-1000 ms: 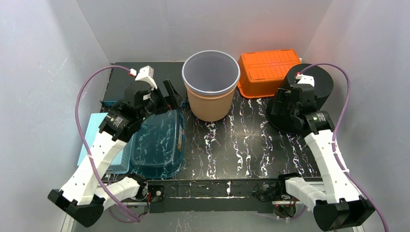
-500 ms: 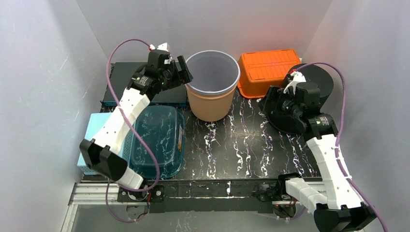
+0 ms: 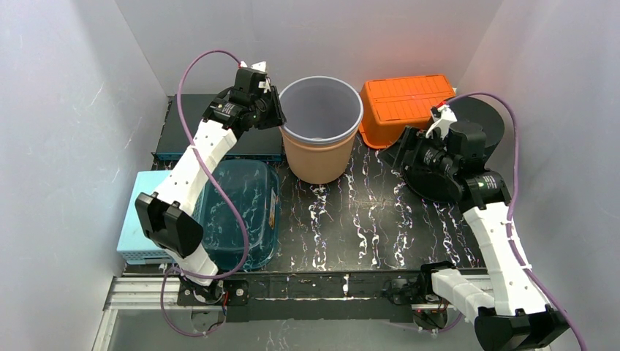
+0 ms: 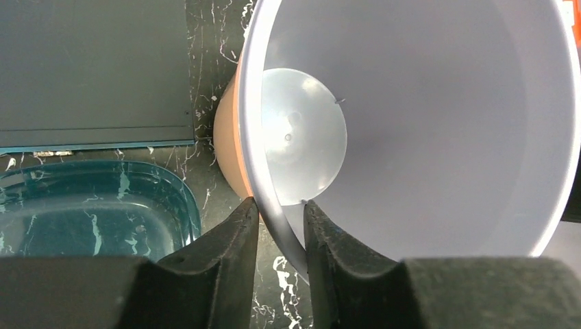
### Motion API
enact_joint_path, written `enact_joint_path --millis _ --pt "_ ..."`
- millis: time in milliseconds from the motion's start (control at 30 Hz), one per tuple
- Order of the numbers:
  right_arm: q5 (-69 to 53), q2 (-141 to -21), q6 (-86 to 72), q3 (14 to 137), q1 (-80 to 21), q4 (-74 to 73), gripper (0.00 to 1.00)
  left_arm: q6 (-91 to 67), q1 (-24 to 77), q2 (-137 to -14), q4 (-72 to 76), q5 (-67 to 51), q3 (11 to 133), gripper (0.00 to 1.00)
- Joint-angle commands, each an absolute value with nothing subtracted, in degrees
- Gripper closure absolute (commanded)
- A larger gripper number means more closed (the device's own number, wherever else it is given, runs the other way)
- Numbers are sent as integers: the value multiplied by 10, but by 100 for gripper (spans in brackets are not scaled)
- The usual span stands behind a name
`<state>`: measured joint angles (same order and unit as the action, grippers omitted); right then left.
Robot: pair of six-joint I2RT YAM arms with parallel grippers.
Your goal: Turn the large container upside down
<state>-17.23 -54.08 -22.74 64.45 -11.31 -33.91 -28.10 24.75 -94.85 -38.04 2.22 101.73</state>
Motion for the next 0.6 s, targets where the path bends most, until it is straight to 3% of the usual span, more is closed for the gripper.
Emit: enact_joint_path --millis 0,200,567 --pt "-245 -549 -272 672 -112 -270 10 -254 245 -923 -399 1 1013 78" --pt "-293 -573 -318 681 -112 -240 13 -252 244 -886 -403 -27 990 93" --pt "-314 -621 -342 699 -114 -250 27 -281 245 -840 -393 -114 978 100"
